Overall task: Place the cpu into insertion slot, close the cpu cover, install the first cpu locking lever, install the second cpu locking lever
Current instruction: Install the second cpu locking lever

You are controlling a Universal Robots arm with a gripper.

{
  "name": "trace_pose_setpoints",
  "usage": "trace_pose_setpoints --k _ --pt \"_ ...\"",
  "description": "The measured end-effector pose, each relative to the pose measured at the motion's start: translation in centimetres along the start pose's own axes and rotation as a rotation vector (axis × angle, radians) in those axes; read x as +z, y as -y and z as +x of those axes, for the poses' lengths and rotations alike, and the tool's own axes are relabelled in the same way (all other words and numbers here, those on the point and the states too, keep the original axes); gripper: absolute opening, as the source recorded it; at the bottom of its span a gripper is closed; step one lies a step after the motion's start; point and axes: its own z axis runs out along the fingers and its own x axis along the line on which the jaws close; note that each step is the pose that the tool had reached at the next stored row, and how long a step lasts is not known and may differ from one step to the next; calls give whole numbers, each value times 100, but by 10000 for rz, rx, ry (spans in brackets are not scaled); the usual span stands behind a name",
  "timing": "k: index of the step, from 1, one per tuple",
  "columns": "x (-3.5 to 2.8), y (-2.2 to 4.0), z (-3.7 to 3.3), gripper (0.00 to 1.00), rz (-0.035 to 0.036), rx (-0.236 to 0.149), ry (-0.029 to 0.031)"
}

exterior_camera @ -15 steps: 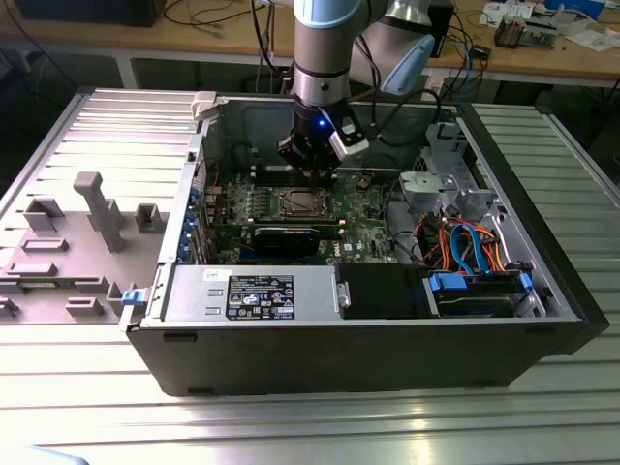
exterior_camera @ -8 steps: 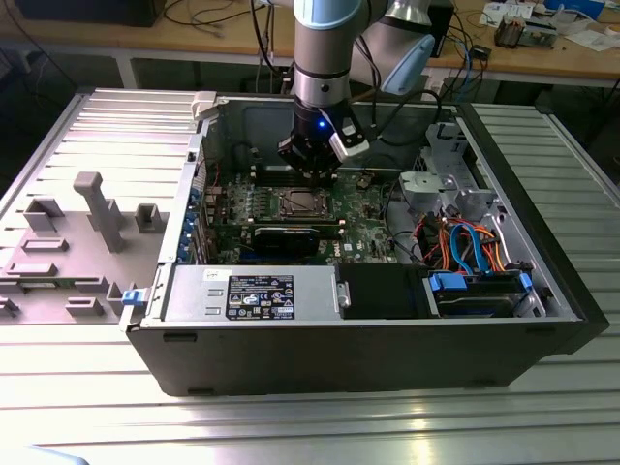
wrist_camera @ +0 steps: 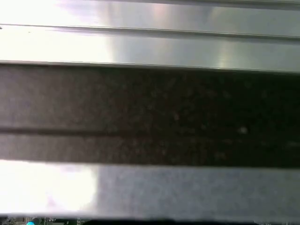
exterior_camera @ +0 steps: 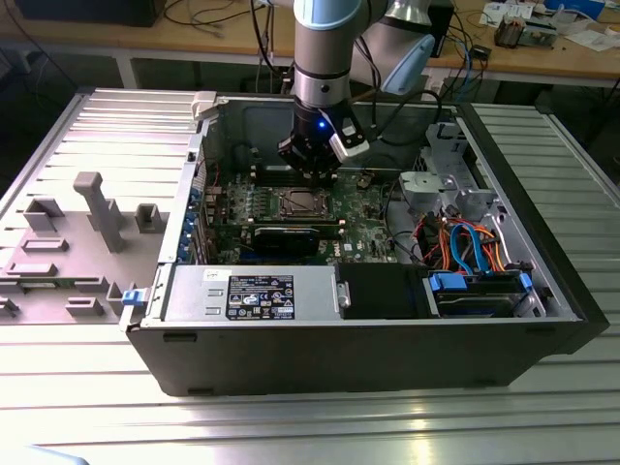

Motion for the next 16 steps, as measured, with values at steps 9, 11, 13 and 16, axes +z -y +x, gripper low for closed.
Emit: trace_pose_setpoints --k 9,11,13,16 --pt "-3 88 3 11 5 0 1" --pt "-4 105 4 11 13 1 0" --pt "-4 121 5 11 26 1 -1" --pt "-5 150 6 11 44 0 -1"
